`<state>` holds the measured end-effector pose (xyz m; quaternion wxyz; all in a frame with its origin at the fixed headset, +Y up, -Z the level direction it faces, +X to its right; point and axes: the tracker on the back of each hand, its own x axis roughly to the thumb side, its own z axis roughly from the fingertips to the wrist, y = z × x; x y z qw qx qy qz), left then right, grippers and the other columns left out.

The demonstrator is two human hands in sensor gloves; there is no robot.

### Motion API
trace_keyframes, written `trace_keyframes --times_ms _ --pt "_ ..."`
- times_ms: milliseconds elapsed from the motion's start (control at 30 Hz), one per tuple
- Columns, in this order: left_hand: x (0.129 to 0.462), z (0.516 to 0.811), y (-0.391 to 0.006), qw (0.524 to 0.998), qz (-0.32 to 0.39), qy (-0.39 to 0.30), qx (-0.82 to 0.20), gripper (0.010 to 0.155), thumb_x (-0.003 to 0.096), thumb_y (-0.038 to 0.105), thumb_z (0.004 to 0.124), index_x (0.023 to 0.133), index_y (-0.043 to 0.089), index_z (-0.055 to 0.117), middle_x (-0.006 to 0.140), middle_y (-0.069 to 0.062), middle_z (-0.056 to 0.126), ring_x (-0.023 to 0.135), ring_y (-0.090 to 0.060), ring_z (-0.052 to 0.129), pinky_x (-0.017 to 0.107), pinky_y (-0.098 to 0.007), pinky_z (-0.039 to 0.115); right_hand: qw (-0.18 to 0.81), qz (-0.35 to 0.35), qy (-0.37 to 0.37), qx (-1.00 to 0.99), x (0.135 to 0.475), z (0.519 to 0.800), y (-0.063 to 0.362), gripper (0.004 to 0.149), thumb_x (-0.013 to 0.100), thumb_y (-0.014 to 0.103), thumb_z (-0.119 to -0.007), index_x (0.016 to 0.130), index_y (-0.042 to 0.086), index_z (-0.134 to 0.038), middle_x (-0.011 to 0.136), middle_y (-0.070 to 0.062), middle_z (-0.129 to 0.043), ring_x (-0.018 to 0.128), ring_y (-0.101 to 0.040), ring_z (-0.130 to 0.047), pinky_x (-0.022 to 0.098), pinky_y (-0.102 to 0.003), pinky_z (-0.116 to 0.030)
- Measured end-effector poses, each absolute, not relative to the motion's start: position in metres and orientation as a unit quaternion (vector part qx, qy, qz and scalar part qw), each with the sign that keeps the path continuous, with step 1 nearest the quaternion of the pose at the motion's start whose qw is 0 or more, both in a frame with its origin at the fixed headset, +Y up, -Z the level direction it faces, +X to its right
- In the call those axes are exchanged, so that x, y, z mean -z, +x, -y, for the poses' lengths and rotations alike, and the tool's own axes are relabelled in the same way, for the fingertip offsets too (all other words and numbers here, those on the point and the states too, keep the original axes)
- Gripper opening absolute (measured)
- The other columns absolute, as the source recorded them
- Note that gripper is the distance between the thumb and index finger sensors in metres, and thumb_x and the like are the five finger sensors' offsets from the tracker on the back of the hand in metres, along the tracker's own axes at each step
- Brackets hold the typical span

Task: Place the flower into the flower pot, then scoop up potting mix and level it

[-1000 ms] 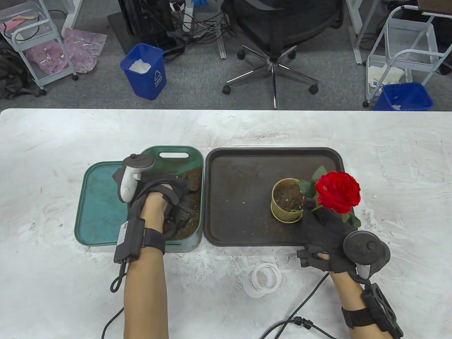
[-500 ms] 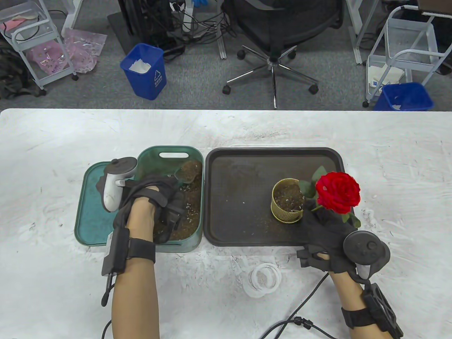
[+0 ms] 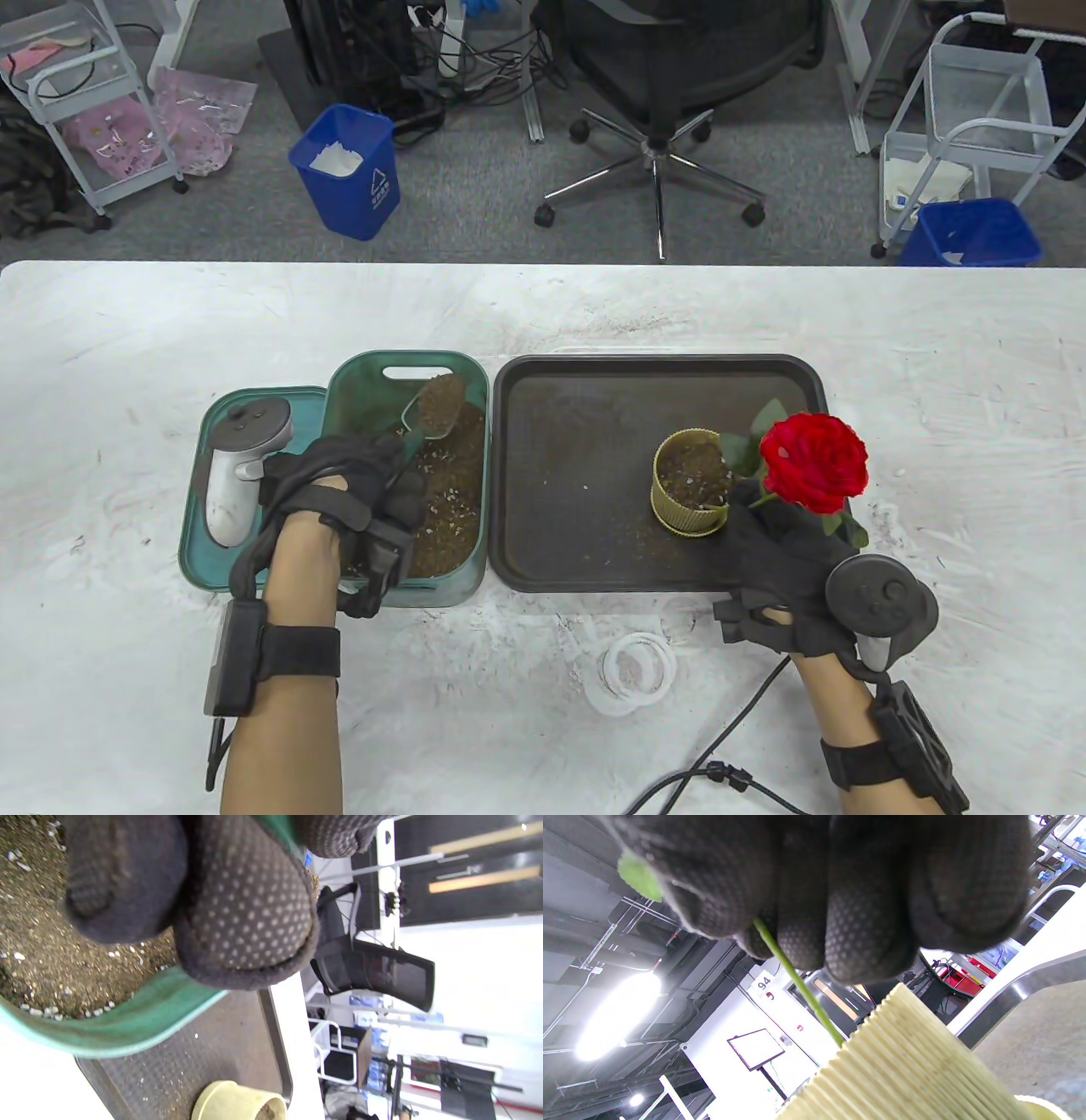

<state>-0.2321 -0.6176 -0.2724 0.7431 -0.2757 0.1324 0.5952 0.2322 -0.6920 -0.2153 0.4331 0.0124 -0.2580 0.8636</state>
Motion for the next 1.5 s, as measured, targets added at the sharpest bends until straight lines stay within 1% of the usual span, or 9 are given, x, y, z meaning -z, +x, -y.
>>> trace_keyframes --times_ms 133,367,567,700,900,1000,1267,1333,1500 --pt "0.268 0.614 -0.203 0.741 -0.075 -0.287 -0.602 0.056 0.0463 0.04 0.064 0.09 0.005 0.067 0.066 -0.001 0.094 0.025 -0.009 0.113 0.025 -0.027 0.099 0.432 0.259 0.013 -0.864 0.215 0.692 0.232 0.037 0.035 0.031 -0.087 0.069 0.019 -0.092 0.063 -0.013 -0.102 0.039 -0.034 -0.105 0.027 -0.05 -0.093" --pt "0.264 0.622 -0.132 0.727 0.013 -0.319 -0.608 0.056 0.0471 0.041 0.064 0.09 0.005 0.066 0.067 -0.001 0.094 0.027 -0.007 0.113 0.026 -0.026 0.1 0.431 0.259 0.012 -0.864 0.215 0.692 0.232 0.037 0.035 0.032 -0.087 0.069 0.019 -0.091 0.063 -0.013 -0.102 0.039 -0.034 -0.105 0.027 -0.05 -0.093" --pt "0.263 0.653 -0.069 0.708 0.047 -0.346 -0.614 0.056 0.0479 0.042 0.065 0.09 0.005 0.065 0.067 -0.001 0.093 0.027 -0.006 0.113 0.026 -0.025 0.1 0.431 0.259 0.012 -0.864 0.215 0.692 0.232 0.037 0.035 0.032 -0.087 0.069 0.019 -0.091 0.063 -0.013 -0.102 0.039 -0.034 -0.105 0.027 -0.05 -0.093" --pt "0.264 0.673 -0.044 0.717 0.049 -0.349 -0.601 0.056 0.0483 0.042 0.065 0.09 0.005 0.065 0.067 -0.001 0.093 0.027 -0.006 0.113 0.026 -0.025 0.1 0.432 0.259 0.012 -0.864 0.215 0.692 0.232 0.037 0.035 0.032 -0.087 0.07 0.019 -0.091 0.063 -0.013 -0.102 0.039 -0.034 -0.105 0.027 -0.05 -0.093" --pt "0.267 0.69 -0.023 0.758 0.05 -0.331 -0.56 0.056 0.0487 0.044 0.071 0.089 0.004 0.068 0.064 -0.002 0.096 0.021 -0.005 0.113 0.021 -0.024 0.1 0.43 0.259 0.013 -0.865 0.215 0.692 0.232 0.037 0.035 0.032 -0.087 0.07 0.019 -0.091 0.063 -0.013 -0.102 0.039 -0.034 -0.105 0.027 -0.05 -0.093" --pt "0.268 0.69 -0.019 0.792 0.041 -0.298 -0.531 0.056 0.048 0.044 0.074 0.087 0.004 0.071 0.061 -0.002 0.098 0.014 -0.003 0.112 0.016 -0.023 0.101 0.429 0.26 0.014 -0.865 0.215 0.692 0.232 0.037 0.035 0.032 -0.087 0.07 0.019 -0.091 0.063 -0.013 -0.102 0.039 -0.034 -0.105 0.027 -0.05 -0.093" --pt "0.263 0.669 -0.003 0.871 0.049 -0.207 -0.444 0.055 0.0452 0.043 0.081 0.082 0.002 0.079 0.053 -0.004 0.103 0.005 -0.004 0.111 0.01 -0.024 0.1 0.425 0.262 0.015 -0.866 0.215 0.692 0.231 0.037 0.035 0.032 -0.087 0.07 0.019 -0.091 0.063 -0.013 -0.102 0.039 -0.034 -0.105 0.027 -0.05 -0.093" --pt "0.26 0.664 0.004 0.896 0.052 -0.178 -0.403 0.055 0.0444 0.043 0.082 0.081 0.002 0.08 0.052 -0.004 0.103 0.004 -0.005 0.111 0.009 -0.024 0.1 0.424 0.263 0.016 -0.866 0.215 0.692 0.231 0.037 0.035 0.032 -0.087 0.07 0.019 -0.091 0.063 -0.013 -0.102 0.039 -0.034 -0.105 0.027 -0.05 -0.093" --pt "0.252 0.649 0.009 0.931 0.071 -0.133 -0.331 0.055 0.0435 0.042 0.082 0.081 0.002 0.081 0.052 -0.006 0.103 0.005 -0.007 0.111 0.01 -0.026 0.099 0.424 0.263 0.016 -0.866 0.215 0.693 0.231 0.037 0.035 0.032 -0.087 0.07 0.019 -0.091 0.063 -0.013 -0.102 0.039 -0.034 -0.105 0.027 -0.05 -0.093"
